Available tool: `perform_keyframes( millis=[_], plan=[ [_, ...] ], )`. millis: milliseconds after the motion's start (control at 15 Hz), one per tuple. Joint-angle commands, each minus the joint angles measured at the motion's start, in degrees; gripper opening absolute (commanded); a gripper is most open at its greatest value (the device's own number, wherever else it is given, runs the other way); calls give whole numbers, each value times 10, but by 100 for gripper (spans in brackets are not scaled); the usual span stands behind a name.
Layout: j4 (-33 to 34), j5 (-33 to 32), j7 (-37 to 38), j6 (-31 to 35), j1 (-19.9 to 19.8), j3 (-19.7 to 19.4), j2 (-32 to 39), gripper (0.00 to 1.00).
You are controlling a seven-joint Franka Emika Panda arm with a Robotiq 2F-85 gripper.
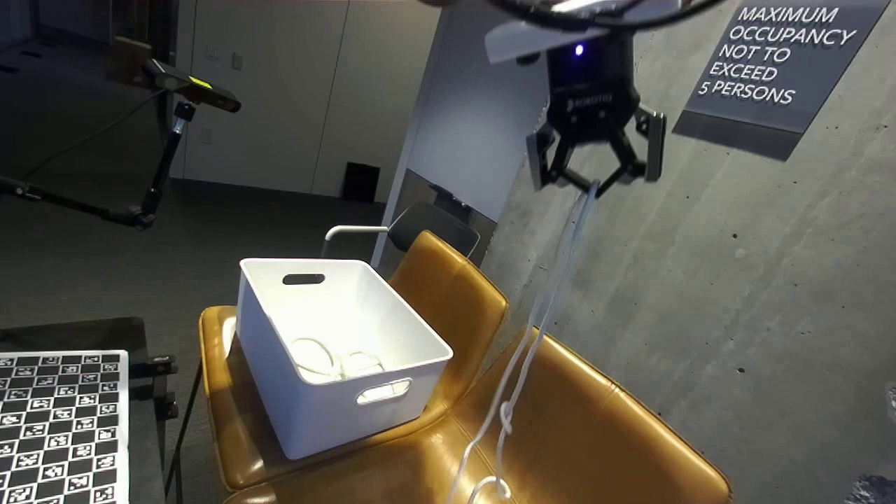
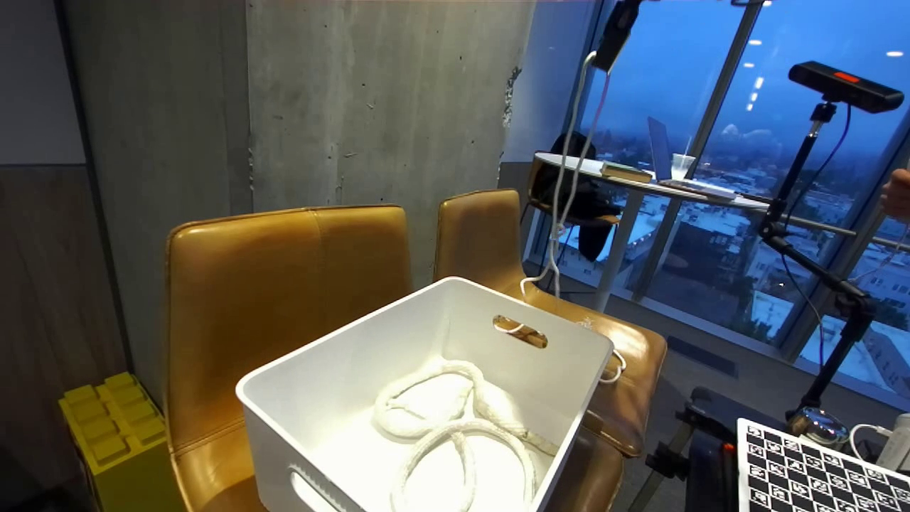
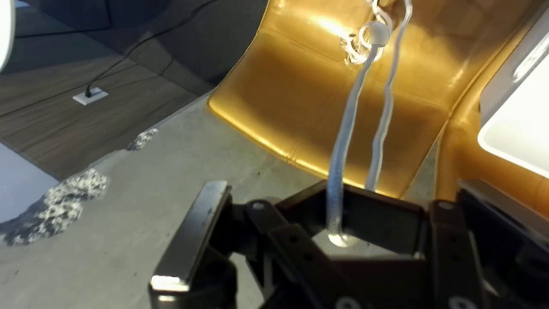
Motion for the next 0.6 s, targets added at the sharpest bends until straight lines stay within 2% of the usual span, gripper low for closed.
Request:
perform_keyframes(
  millis=[0,267,533],
  plan=[
    [137,-18,20,-98,24,15,18,0],
    [249,-31,32,-173,54,35,41,0],
    [318,-53,51,-222,93,58,60,0]
  ],
)
